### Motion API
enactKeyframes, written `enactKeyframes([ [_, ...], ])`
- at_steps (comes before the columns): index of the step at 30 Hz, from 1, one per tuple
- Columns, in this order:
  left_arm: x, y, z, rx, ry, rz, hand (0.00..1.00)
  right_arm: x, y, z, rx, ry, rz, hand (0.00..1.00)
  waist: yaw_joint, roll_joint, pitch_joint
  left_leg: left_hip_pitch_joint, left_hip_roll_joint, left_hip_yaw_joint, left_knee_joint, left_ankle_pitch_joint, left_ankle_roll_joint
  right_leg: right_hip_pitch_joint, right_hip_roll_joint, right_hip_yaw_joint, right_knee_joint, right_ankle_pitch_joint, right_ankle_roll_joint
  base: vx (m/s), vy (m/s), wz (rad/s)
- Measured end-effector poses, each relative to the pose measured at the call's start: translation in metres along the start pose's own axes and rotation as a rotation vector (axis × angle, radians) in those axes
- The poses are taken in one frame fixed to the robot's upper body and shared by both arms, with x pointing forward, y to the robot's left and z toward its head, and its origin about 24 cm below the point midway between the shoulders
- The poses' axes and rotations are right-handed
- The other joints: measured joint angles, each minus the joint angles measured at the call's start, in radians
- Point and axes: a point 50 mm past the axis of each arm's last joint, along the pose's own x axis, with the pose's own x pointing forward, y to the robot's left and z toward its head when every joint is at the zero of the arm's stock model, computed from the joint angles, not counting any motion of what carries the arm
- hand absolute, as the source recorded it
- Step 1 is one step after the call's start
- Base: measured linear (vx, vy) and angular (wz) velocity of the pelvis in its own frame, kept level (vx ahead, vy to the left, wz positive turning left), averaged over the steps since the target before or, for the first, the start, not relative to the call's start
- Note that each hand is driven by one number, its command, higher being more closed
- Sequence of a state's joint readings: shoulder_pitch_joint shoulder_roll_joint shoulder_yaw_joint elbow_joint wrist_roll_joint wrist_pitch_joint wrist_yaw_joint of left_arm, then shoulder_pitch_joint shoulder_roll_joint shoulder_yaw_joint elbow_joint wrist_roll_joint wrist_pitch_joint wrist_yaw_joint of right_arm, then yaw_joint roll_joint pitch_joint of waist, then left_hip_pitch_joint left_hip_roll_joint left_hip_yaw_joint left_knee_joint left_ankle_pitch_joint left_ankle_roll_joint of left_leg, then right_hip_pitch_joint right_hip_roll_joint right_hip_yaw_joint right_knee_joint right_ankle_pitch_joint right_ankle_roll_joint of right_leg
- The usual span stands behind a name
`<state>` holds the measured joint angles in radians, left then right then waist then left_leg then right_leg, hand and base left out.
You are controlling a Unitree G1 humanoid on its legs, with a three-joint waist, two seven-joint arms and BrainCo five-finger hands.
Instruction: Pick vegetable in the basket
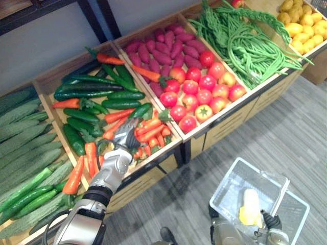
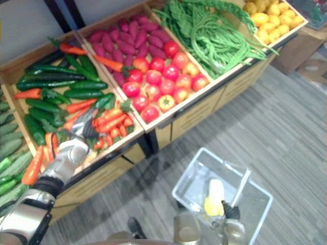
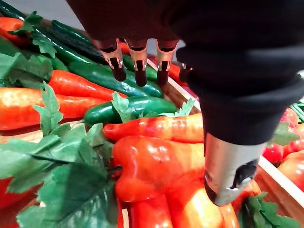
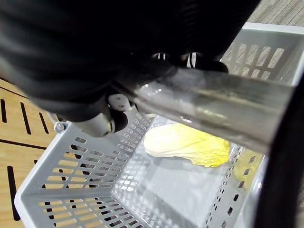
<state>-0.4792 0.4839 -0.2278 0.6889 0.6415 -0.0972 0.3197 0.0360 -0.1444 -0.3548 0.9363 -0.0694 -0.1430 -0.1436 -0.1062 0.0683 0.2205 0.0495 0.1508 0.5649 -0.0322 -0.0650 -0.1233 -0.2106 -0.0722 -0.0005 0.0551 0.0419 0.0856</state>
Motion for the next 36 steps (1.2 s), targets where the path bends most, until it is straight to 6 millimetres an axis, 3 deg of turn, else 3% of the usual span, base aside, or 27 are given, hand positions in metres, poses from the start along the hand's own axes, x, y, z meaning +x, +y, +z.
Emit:
enactKeyframes([
  [6, 0.008, 0.004, -0.004, 0.014, 0.041, 0.0, 0.0, 0.001, 0.002, 0.007, -0.002, -0.026, 0.002, 1.0, -0.006, 0.005, 0.021, -0.02, 0.003, 0.025, 0.0, 0.0, 0.0, -0.032, 0.006, 0.012, 0.002, 0.006, -0.004, 0.01, -0.043, -0.1],
  [7, 0.009, 0.005, -0.004, 0.015, 0.042, 0.003, 1.0, 0.001, 0.002, 0.007, -0.001, -0.028, 0.001, 1.0, -0.006, 0.005, 0.027, -0.02, 0.003, 0.028, 0.0, 0.0, -0.001, -0.035, 0.006, 0.015, 0.002, 0.006, -0.005, 0.01, -0.024, -0.09],
  [22, 0.024, 0.033, -0.016, -0.03, 0.155, 0.123, 1.0, 0.002, 0.007, 0.014, -0.026, -0.063, 0.012, 1.0, -0.025, 0.002, 0.054, -0.028, 0.001, 0.067, 0.003, -0.008, -0.013, -0.062, 0.01, 0.056, 0.002, 0.014, -0.005, 0.0, -0.034, -0.07],
  [31, 0.024, 0.028, -0.012, -0.01, 0.138, 0.095, 1.0, 0.002, 0.006, 0.013, -0.028, -0.057, 0.011, 1.0, -0.025, 0.003, 0.057, 0.004, 0.001, 0.063, 0.008, -0.008, -0.013, -0.023, 0.005, 0.048, 0.002, 0.013, -0.005, -0.01, -0.033, 0.02],
  [36, 0.022, 0.027, 0.002, -0.003, 0.062, 0.103, 1.0, 0.003, 0.001, 0.012, -0.03, -0.048, -0.002, 1.0, -0.023, 0.003, 0.057, 0.012, 0.004, 0.023, 0.019, -0.008, -0.012, 0.011, -0.005, 0.011, 0.0, 0.013, -0.005, -0.04, -0.038, 0.2],
])
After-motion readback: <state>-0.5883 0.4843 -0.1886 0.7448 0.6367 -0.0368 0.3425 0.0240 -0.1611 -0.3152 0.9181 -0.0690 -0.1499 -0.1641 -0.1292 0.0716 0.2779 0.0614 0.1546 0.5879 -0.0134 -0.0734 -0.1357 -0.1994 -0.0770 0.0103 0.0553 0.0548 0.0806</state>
